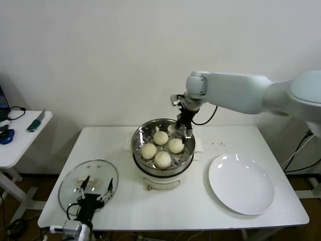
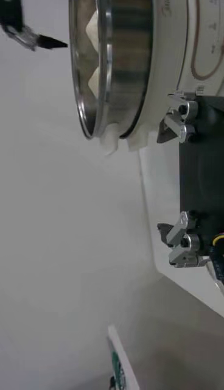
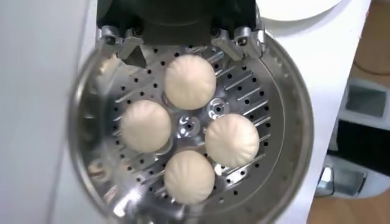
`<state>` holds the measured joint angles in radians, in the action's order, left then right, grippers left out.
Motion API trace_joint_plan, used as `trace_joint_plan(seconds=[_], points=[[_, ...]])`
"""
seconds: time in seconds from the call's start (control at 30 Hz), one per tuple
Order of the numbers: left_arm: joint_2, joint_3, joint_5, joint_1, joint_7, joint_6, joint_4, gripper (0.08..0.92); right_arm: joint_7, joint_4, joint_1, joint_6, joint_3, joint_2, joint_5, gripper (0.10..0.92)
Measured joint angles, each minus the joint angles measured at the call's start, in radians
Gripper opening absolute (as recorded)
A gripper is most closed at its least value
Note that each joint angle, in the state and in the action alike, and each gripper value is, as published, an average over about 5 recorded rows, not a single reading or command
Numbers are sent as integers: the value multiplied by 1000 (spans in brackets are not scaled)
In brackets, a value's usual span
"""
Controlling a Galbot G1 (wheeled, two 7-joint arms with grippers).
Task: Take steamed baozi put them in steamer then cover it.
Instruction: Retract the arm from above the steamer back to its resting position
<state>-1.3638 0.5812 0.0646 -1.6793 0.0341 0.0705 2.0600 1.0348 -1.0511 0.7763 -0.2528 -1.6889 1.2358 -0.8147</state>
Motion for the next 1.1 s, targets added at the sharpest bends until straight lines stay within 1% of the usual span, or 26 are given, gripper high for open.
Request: trace_joint_plan(seconds=[0.13, 0.33, 0.53, 0.67, 0.9, 1.1], points=[[-1, -1, -21, -5, 0, -6, 4, 823, -103, -77, 6, 39, 47, -105, -31, 823], [-9, -4, -57, -20, -1, -18, 10, 823, -312, -208, -61, 98, 164, -291, -82, 823], [-19, -6, -99, -40, -2, -30, 17, 823, -522, -334, -274, 156, 405, -474, -106, 823], [-19, -1, -125, -46, -1, -34, 26, 823, -624, -398, -468, 191, 619, -568, -101, 823], [-19, 9, -186, -51, 1, -35, 41, 823, -739, -485, -825, 246, 1006, -656, -72, 823], [-11, 27, -306, -58, -15, -36, 65, 823, -785, -541, -1158, 274, 1359, -645, -16, 823]])
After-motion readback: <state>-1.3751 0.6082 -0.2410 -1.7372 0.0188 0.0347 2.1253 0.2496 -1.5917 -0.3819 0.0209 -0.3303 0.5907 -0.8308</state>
